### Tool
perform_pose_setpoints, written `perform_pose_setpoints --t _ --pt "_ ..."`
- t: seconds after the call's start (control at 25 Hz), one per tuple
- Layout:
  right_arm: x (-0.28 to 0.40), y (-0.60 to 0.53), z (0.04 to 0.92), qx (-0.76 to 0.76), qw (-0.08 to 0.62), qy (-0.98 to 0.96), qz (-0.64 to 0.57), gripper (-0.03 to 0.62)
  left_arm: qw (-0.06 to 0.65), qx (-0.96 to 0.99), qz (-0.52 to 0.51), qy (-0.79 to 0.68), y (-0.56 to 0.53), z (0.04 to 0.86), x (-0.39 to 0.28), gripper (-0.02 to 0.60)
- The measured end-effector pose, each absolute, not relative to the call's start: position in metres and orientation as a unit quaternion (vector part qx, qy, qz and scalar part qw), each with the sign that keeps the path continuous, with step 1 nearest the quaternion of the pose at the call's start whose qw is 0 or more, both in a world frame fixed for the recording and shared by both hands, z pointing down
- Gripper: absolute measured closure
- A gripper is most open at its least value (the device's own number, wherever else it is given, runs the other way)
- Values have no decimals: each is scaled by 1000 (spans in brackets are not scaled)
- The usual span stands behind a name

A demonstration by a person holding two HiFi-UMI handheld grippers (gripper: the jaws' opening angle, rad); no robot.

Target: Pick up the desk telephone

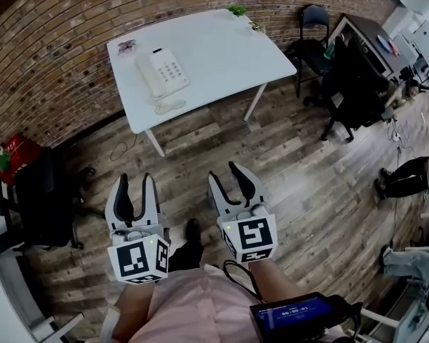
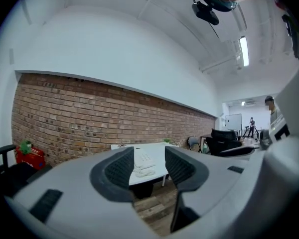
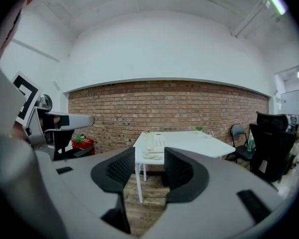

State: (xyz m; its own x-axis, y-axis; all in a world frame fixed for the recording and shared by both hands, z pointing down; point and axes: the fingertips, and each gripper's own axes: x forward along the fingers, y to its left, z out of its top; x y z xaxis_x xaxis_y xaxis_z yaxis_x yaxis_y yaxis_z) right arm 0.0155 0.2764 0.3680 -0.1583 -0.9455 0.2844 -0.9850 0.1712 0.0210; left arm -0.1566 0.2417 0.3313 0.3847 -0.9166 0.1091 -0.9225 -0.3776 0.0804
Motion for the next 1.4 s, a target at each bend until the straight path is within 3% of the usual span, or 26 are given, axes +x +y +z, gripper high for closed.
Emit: perform_pose_setpoints --t 0.64,1.4 --pt "14 156 339 630 109 -767 51 430 93 830 3 -549 123 329 -148 393" --pt "89 -24 385 561 111 -814 97 430 116 786 52 -605 -22 375 -78 390"
